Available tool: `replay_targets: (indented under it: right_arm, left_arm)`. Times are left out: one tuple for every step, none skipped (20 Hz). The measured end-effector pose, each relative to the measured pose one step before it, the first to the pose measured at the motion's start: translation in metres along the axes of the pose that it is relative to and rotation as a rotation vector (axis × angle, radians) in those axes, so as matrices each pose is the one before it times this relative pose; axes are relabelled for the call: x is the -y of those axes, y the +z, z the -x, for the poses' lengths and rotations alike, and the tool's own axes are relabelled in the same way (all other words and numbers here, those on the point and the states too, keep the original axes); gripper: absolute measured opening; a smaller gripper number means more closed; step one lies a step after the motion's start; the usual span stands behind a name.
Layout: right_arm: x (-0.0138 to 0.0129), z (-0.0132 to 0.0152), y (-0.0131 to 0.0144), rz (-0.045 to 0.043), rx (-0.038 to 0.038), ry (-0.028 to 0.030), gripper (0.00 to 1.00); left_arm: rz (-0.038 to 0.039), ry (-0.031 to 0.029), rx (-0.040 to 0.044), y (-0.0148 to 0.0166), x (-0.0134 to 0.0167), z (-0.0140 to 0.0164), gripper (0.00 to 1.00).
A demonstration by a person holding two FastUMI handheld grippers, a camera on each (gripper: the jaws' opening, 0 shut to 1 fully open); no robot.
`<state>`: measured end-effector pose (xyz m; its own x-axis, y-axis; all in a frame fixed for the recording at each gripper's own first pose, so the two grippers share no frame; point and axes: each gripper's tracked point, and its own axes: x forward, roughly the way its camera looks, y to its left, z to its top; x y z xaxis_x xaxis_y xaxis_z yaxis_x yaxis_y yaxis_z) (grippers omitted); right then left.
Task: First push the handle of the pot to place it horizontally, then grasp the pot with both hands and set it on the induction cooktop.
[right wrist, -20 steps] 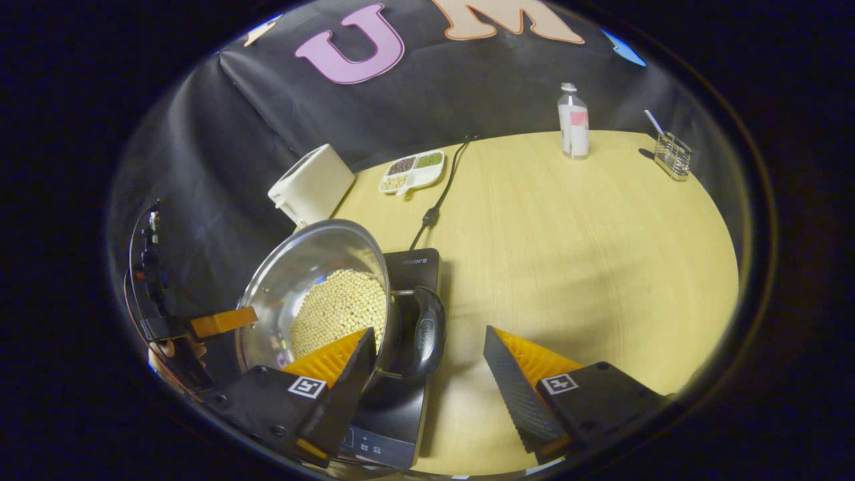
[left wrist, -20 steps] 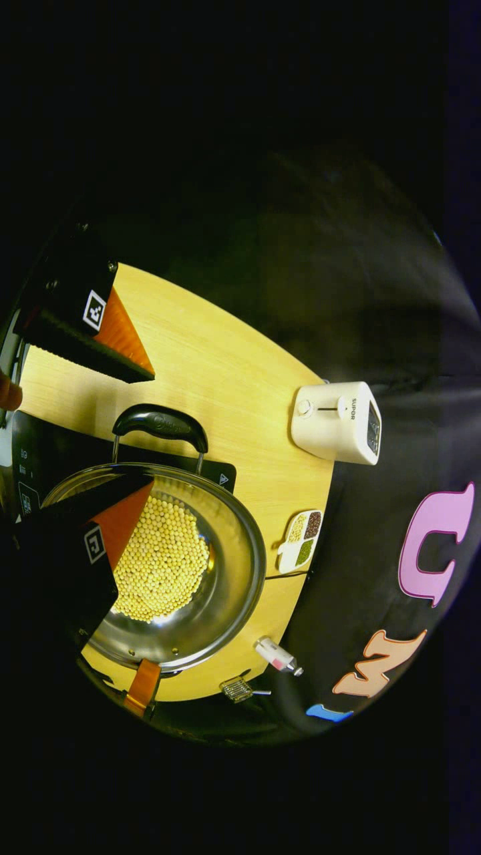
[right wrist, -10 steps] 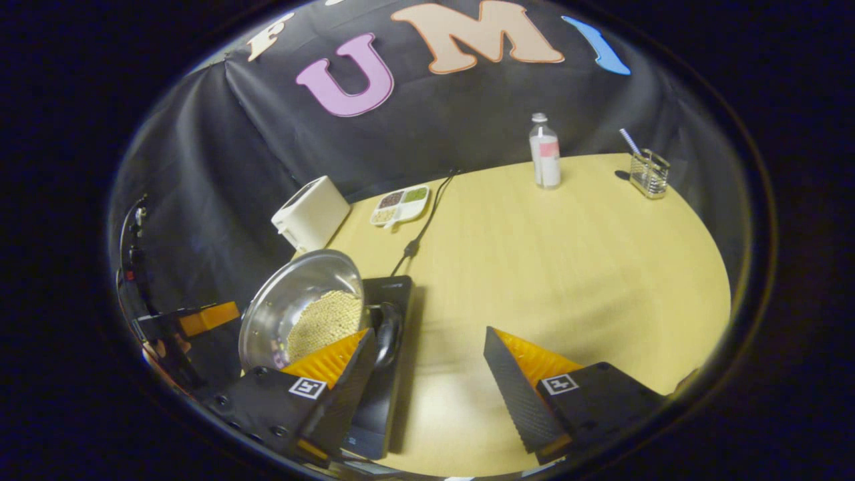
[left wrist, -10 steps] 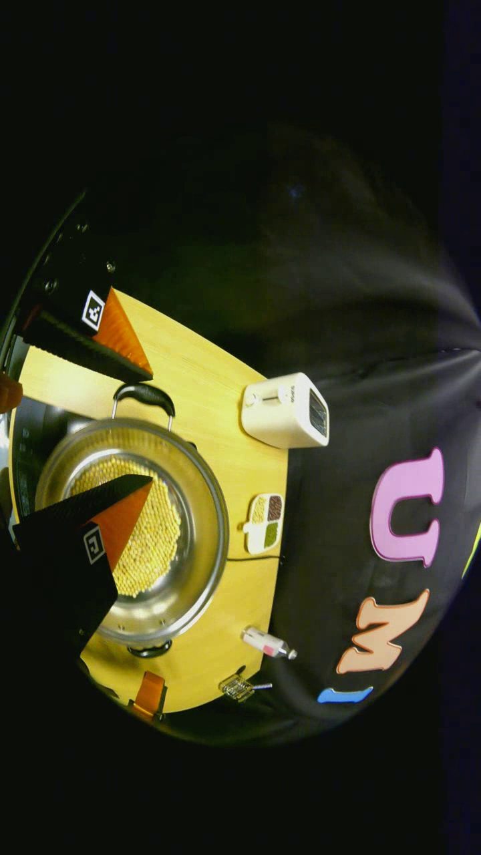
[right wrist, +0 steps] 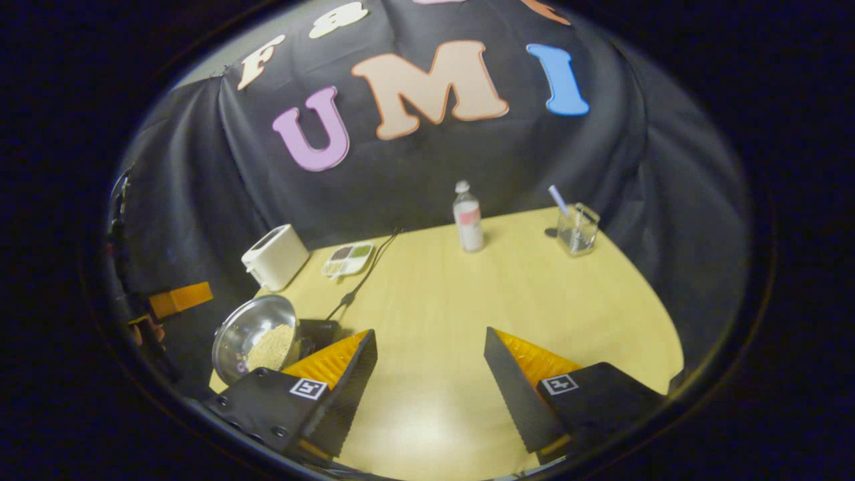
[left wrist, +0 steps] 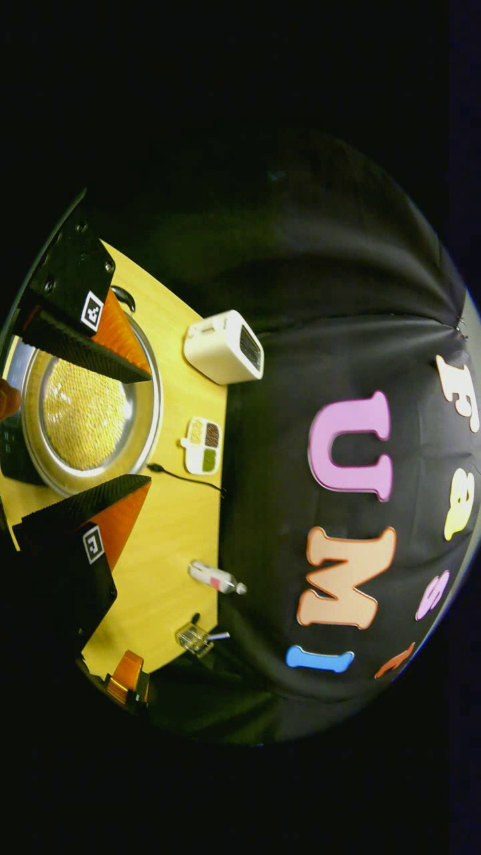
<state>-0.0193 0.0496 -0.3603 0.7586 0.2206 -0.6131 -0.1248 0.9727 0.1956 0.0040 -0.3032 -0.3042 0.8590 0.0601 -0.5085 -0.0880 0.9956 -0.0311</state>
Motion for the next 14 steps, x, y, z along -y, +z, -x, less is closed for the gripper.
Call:
replay_targets:
  right_arm:
    - [0.00906, 0.00830, 0.02137, 0.01589, 0.05142, -0.01012, 0.93]
    - [0.00849, 0.00854, 0.02124, 0.01634, 0.05054, -0.01104, 0.93]
    - [0.00845, 0.00777, 0.02246, 0.01666, 0.05137, -0.01016, 0.93]
    - [0.00833, 0.00629, 0.02342, 0.01699, 0.04790, -0.01248, 0.93]
    - [0.00744, 0.00496, 0.02282, 0.01668, 0.04861, -0.01221, 0.99]
    - [0.00523, 0.00585, 0.02266, 0.01609, 0.04768, -0.00868, 0.99]
    - [0.00438, 0.00591, 0.02077, 0.01563, 0.04134, -0.00502, 0.99]
    - [0.00406, 0.00561, 0.01982, 0.01220, 0.03253, -0.00517, 1.00]
    - [0.00265, 0.00172, 0.01568, 0.00707, 0.03121, -0.00195, 1.00]
    - [0.00413, 0.00290, 0.01694, 0.00275, 0.02939, -0.00048, 1.00]
    - [0.00247, 0.00407, 0.01780, -0.00473, 0.03247, 0.00155, 1.00]
    - [0.00125, 0.00492, 0.01715, -0.00748, 0.03059, 0.00498, 0.93]
    - [0.00059, 0.00472, 0.01300, -0.00929, 0.02433, 0.00385, 0.93]
    - [0.00183, 0.00388, 0.01005, -0.00678, 0.02543, 0.00273, 0.93]
  left_arm:
    - [-0.00271, -0.01079, 0.02275, 0.01325, 0.01473, 0.00521, 0.90]
    - [-0.00437, -0.00596, 0.02898, 0.01435, 0.01288, 0.00614, 0.90]
    - [-0.00584, -0.00641, 0.03673, 0.01618, 0.01070, 0.00587, 0.90]
    - [-0.00457, -0.00196, 0.04204, 0.01967, 0.01081, 0.00809, 0.90]
    - [-0.00491, -0.00254, 0.04297, 0.01819, 0.00923, 0.00665, 0.90]
    - [-0.00934, 0.00151, 0.04573, 0.02023, 0.00767, 0.00632, 0.89]
    - [-0.01378, 0.00047, 0.04507, 0.01838, 0.00690, 0.00519, 0.89]
    - [-0.01678, 0.00484, 0.03801, 0.01682, 0.00444, 0.00410, 0.89]
    - [-0.02195, 0.00503, 0.03065, 0.01498, 0.00546, 0.00489, 0.89]
    - [-0.02104, 0.00431, 0.02927, 0.01435, 0.00551, 0.00468, 0.89]
    - [-0.01489, 0.00700, 0.03081, 0.01385, 0.00457, 0.00325, 0.89]
    - [-0.00899, 0.00353, 0.02906, 0.01300, 0.00396, 0.00459, 0.89]
    - [-0.00406, 0.00697, 0.02592, 0.01068, 0.00417, 0.00417, 0.89]
    - [-0.00096, 0.00778, 0.02834, 0.01000, 0.00481, 0.00491, 0.89]
